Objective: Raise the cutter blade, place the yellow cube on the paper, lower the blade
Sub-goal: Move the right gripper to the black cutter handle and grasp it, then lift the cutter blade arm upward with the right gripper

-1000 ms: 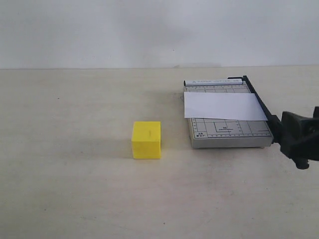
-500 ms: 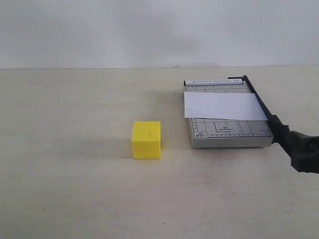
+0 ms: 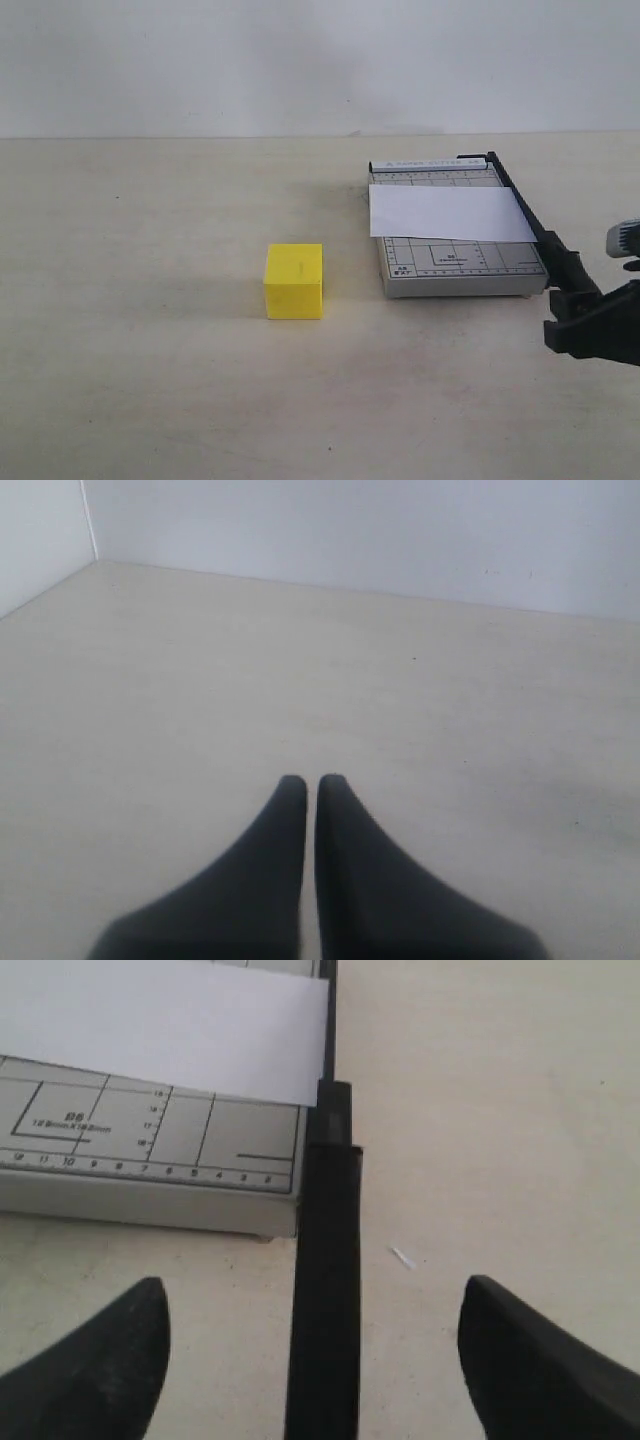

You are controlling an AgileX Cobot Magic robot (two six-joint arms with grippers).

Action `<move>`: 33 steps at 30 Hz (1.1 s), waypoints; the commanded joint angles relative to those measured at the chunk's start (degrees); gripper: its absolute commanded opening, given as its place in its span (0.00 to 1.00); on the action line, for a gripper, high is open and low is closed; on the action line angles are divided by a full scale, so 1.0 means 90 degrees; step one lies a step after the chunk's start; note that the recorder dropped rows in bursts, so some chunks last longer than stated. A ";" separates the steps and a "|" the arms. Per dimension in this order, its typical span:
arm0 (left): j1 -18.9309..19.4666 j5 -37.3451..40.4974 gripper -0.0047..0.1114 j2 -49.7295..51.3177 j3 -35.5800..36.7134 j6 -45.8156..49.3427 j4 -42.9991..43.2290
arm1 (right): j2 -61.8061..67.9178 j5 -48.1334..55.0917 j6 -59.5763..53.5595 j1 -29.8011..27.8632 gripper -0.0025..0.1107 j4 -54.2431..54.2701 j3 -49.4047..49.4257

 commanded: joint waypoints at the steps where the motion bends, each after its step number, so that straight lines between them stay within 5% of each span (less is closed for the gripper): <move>1: -0.0032 -0.0042 0.08 -0.0020 -0.0024 -0.0034 0.0002 | 0.0293 -0.0075 0.0214 -0.0001 0.50 -0.0156 -0.0021; 9: -0.0032 -0.0042 0.08 -0.0020 -0.0024 -0.0034 0.0002 | 0.0298 0.0000 0.0214 -0.0001 0.03 -0.0156 -0.0021; 33: -0.0032 -0.0042 0.08 -0.0020 -0.0024 -0.0034 0.0002 | -0.1992 -0.1181 -0.0141 -0.0001 0.02 -0.0198 -0.0021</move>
